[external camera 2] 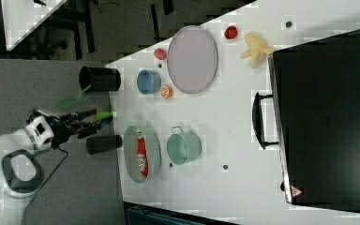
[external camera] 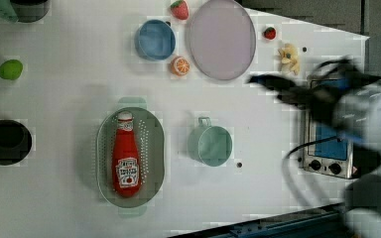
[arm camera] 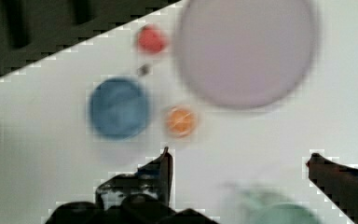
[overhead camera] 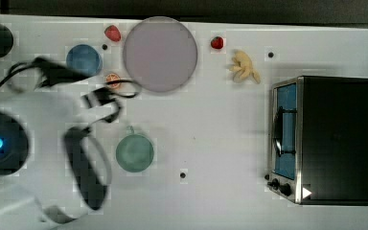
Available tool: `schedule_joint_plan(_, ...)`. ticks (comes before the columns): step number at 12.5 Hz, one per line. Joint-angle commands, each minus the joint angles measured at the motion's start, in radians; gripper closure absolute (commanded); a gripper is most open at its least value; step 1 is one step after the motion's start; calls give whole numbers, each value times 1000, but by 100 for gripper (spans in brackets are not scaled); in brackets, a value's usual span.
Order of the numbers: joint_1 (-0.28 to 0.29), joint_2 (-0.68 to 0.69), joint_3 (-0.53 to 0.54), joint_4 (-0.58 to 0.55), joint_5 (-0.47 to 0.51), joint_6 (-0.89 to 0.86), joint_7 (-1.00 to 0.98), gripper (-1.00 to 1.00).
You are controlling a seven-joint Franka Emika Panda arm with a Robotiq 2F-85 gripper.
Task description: Pick Ketchup from the table and place it in strainer.
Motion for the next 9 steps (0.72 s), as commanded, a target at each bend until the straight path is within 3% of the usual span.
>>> schedule_joint_plan(1,-67,-17,-151,83,27,-205,-16,-100)
schedule_joint_plan(5,-67,-27,-296,214,55,-411,-91,-100)
schedule_joint_plan(9,-67,-28,-356,259,74,-524,-69,-100)
